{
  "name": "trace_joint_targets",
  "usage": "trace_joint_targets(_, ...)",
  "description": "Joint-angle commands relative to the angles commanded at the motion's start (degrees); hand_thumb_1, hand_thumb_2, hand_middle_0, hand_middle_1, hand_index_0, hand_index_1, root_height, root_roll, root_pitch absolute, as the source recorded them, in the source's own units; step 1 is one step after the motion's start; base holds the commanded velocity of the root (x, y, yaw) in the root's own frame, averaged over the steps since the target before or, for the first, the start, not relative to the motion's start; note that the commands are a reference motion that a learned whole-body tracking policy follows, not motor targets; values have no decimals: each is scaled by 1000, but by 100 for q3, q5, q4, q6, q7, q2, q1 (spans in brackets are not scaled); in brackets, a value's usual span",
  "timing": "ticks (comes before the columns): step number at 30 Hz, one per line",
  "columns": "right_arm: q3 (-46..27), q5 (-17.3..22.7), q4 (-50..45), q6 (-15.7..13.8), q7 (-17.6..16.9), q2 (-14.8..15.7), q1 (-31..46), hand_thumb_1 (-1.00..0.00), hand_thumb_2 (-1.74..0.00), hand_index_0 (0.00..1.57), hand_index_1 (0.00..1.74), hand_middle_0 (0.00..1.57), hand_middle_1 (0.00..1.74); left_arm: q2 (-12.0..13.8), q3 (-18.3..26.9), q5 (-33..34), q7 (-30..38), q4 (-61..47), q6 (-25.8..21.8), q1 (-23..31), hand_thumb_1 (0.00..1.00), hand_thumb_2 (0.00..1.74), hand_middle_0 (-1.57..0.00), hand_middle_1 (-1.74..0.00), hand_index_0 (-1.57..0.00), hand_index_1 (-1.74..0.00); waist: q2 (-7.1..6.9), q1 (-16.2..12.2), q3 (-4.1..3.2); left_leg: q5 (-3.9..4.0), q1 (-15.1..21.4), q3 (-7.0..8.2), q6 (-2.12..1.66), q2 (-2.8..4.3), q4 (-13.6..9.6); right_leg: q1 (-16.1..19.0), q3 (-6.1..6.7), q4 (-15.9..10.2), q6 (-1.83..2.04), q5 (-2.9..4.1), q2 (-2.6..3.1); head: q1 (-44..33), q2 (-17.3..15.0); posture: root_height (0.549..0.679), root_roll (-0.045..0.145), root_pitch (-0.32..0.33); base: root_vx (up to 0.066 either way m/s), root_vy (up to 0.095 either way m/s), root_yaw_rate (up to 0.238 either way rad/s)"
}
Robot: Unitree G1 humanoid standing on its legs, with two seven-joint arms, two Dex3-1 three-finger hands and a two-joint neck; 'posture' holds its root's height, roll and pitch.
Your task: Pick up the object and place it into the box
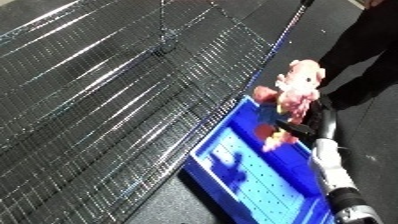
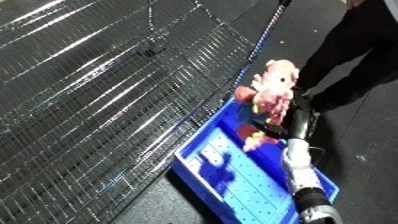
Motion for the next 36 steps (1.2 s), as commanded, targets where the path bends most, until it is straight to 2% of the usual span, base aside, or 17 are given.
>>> trace_joint_targets(7, 114, -159, -183, -9, 12, 55, 18, 0, 0, 0, 0, 0, 0, -2, -19, 41, -14, 20, 6, 20, 1000, 1740, -1570, -1740, -1570, -1740, -31, 36, -28, 15, -10, -2, -2, 15, -20, 2, -8, -24, 12, -3, 21, -171, -47, 652, 58, -98, 5, -11, 4)
trace_joint_targets(11, 334, -347, -684, -43, 88, 179, -15, 0, 0, 0, 0, 0, 0, -49, -24, 17, -18, 15, 18, 19, 1000, 1740, -1570, -1740, -1570, -1740, -63, 59, -36, 30, -14, -1, 1, 20, -21, 1, -8, -16, 11, -11, 34, -429, -85, 652, 58, -99, 4, -2, 6)
trace_joint_targets(14, 639, -523, -1325, -77, 218, 375, -51, 0, 0, 0, 0, 0, 0, -115, 5, -49, -19, 23, 43, 32, 1000, 1740, -1570, -1740, -1570, -1740, -112, 85, -38, 44, -6, -1, 4, 27, -36, 3, -18, -6, 11, -13, 50, -858, -65, 652, 56, -100, 11, -4, 25)
trace_joint_targets(19, 924, -489, -2013, -119, 440, 674, -44, 0, 0, 0, 0, 0, 0, -170, 54, -82, -17, 60, 84, 58, 1000, 1740, -1570, -1740, -1570, -1740, -181, 110, -30, 65, -14, -18, 2, 33, -43, 9, -20, 21, 5, -20, 67, -1373, 12, 652, 55, -101, 10, -10, 62)
trace_joint_targets(20, 983, -463, -2172, -122, 500, 742, -32, 0, 0, 0, 0, 0, 0, -177, 63, -83, -21, 61, 97, 66, 1000, 1740, -1570, -1740, -1570, -1740, -201, 118, -25, 69, -20, -24, 1, 34, -41, 8, -21, 30, 2, -24, 70, -1449, 21, 652, 55, -101, 0, -11, 79)
trace_joint_targets(21, 1126, -426, -2471, -119, 650, 851, -8, 0, 0, 0, 0, 0, 0, -187, 85, -78, -40, 41, 129, 92, 1000, 1740, -1570, -1740, -1570, -1740, -245, 147, -10, 75, -36, -41, 0, 36, -26, 1, -24, 55, -7, -35, 76, -1873, 151, 652, 55, -102, -4, -17, 97)
trace_joint_targets(23, 1191, -413, -2588, -109, 720, 892, 6, 0, 0, 0, 0, 0, 0, -191, 98, -74, -48, 29, 145, 106, 1000, 1740, -1570, -1740, -1570, -1740, -264, 161, -2, 78, -46, -48, -1, 35, -16, -5, -25, 68, -11, -41, 78, -1925, 187, 652, 54, -102, -5, -16, 75)
trace_joint_targets(24, 1275, -415, -2717, -92, 803, 923, 16, 0, 0, 0, 0, 0, 0, -189, 121, -70, -53, 8, 162, 123, 1000, 1740, -1570, -1740, -1570, -1740, -286, 183, 12, 82, -63, -58, -3, 34, -1, -17, -26, 86, -16, -47, 81, -2185, 383, 651, 54, -102, -9, -25, 83)
trace_joint_targets(26, 1537, -487, -3081, -17, 1013, 966, 25, 0, 0, 0, 0, 0, 0, -173, 211, -64, -51, -86, 195, 173, 1000, 1740, -1570, -1740, -1570, -1740, -344, 248, 62, 98, -125, -85, -10, 29, 38, -71, -21, 143, -26, -62, 85, -2552, 580, 650, 55, -101, -15, -21, 70)
trace_joint_targets(31, 1832, -510, -3374, 53, 1182, 1026, -62, 0, 0, 0, 0, 0, 0, -190, 289, -94, -23, -180, 219, 201, 1000, 1740, -1570, -1740, -1570, -1740, -389, 324, 107, 121, -206, -116, -14, 21, 84, -124, -24, 192, -35, -73, 83, -3041, 487, 649, 54, -99, -19, -7, 54)
trace_joint_targets(36, 2246, -369, -3520, 119, 1410, 1146, -195, 0, 0, 0, 0, 0, 0, -234, 272, -81, 9, -195, 277, 174, 1000, 1740, -1570, -1740, -1570, -1740, -453, 446, 146, 137, -282, -176, -16, -1, 137, -127, -62, 218, -50, -95, 78, -3703, 646, 649, 53, -100, -8, -2, 84)
